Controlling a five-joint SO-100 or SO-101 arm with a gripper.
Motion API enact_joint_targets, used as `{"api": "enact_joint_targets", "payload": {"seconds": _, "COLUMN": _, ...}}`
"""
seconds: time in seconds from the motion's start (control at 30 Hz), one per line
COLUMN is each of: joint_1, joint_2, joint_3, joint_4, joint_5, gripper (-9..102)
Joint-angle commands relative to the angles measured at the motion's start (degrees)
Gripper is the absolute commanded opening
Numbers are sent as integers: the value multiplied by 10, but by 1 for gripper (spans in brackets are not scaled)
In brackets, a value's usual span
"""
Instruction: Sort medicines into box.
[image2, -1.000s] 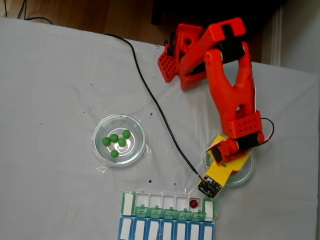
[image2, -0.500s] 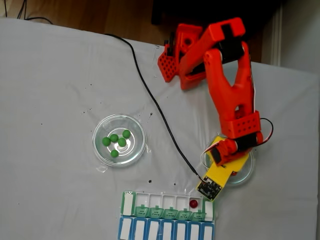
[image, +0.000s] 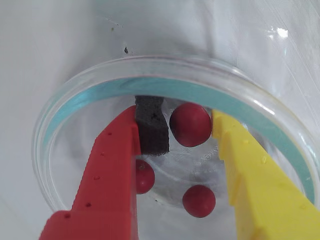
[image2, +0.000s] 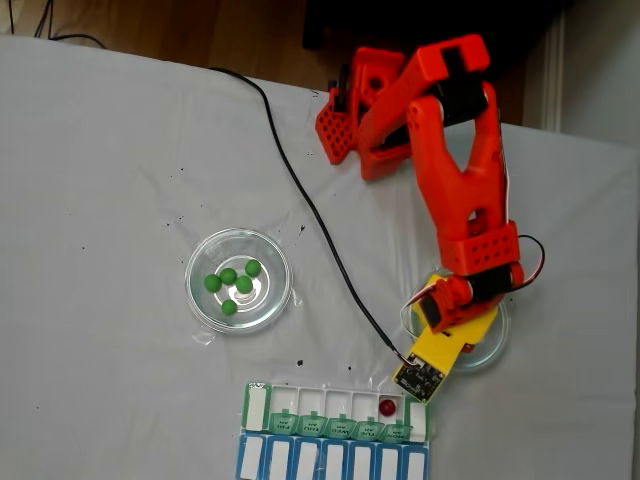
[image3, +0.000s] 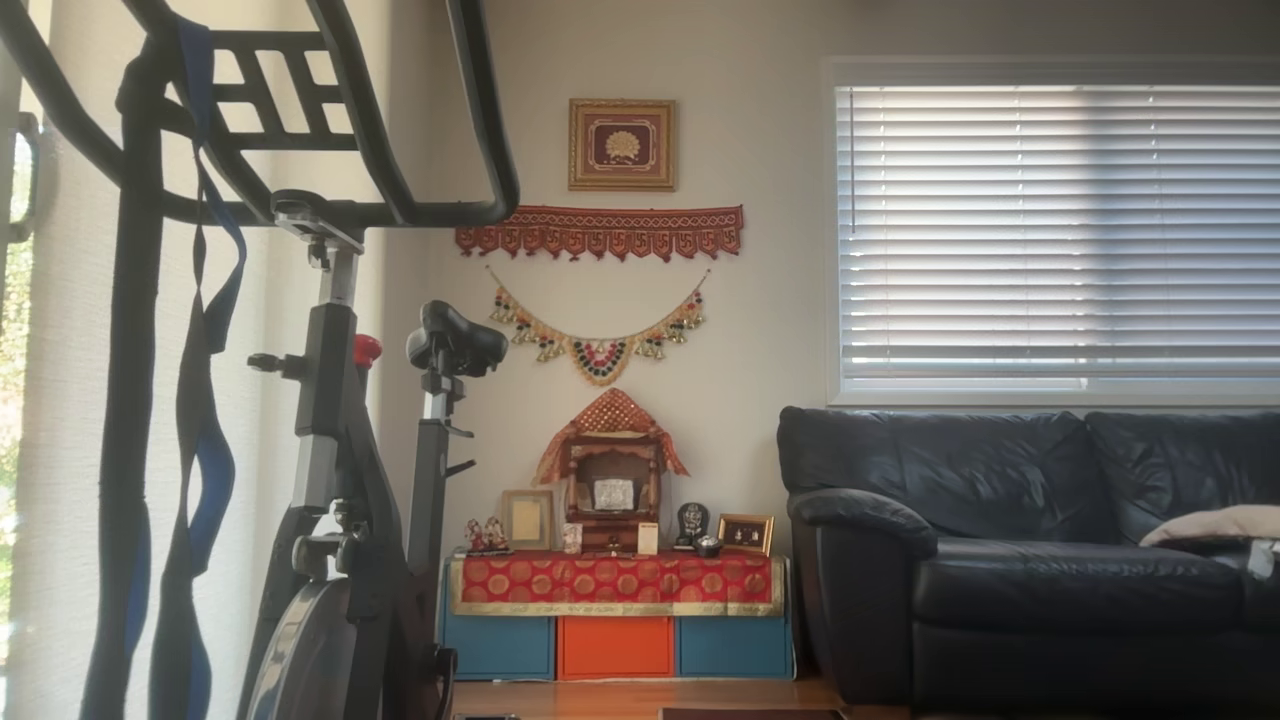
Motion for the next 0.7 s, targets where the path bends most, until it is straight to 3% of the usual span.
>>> {"api": "enact_joint_targets", "payload": {"seconds": 0.0, "joint_1": 3, "joint_2": 3, "joint_3": -3, "joint_4": -9, "joint_5": -5, "gripper": 16}}
{"api": "enact_joint_targets", "payload": {"seconds": 0.67, "joint_1": 4, "joint_2": 5, "joint_3": -7, "joint_4": -15, "joint_5": 3, "gripper": 1}}
